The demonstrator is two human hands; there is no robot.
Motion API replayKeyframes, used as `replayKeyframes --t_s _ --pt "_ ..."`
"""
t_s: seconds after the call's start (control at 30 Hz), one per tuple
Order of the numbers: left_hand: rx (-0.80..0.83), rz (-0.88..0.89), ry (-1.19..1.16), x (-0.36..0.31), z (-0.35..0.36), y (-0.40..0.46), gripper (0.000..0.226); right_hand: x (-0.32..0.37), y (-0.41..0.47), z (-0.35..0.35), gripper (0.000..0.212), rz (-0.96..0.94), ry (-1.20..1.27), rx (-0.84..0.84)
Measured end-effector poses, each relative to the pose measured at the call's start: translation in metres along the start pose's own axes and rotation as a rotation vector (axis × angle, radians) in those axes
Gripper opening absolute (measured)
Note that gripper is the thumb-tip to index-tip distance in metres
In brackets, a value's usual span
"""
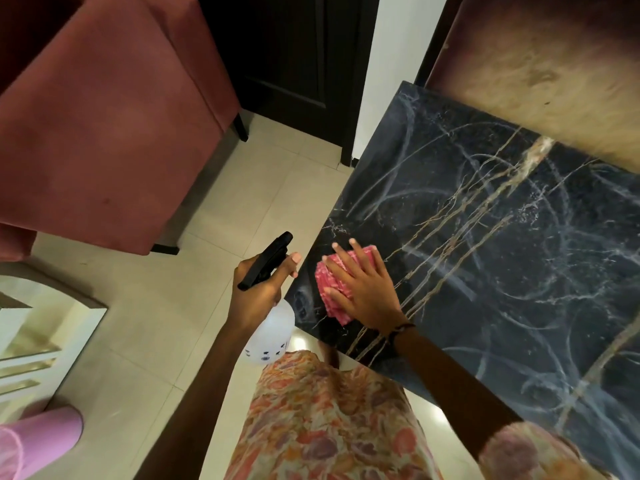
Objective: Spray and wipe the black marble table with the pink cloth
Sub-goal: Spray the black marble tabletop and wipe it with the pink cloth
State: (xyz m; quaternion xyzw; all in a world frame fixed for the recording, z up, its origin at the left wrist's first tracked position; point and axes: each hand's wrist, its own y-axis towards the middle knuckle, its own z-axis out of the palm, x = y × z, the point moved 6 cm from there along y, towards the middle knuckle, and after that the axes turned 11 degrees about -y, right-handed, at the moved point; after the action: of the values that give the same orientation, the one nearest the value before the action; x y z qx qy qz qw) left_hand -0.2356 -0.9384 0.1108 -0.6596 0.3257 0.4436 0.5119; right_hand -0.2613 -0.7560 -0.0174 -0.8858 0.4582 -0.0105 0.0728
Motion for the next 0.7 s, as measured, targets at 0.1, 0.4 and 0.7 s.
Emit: replayKeyframes --t_s 0.1,0.4,0.7 --pt "-0.003 0.012 -0.009 -0.005 0.001 0.002 0.021 -0.040 -0.006 0.001 0.066 0.057 -0.015 -0.019" --pt "-0.019 0.031 -0.008 -0.010 0.010 0.016 0.022 -0.033 0.080 -0.012 0.065 0.283 0.017 0.013" --pt "-0.015 0.027 -0.018 -0.020 0.035 0.034 0.025 -0.047 -0.008 -0.003 0.062 0.003 0.021 -0.030"
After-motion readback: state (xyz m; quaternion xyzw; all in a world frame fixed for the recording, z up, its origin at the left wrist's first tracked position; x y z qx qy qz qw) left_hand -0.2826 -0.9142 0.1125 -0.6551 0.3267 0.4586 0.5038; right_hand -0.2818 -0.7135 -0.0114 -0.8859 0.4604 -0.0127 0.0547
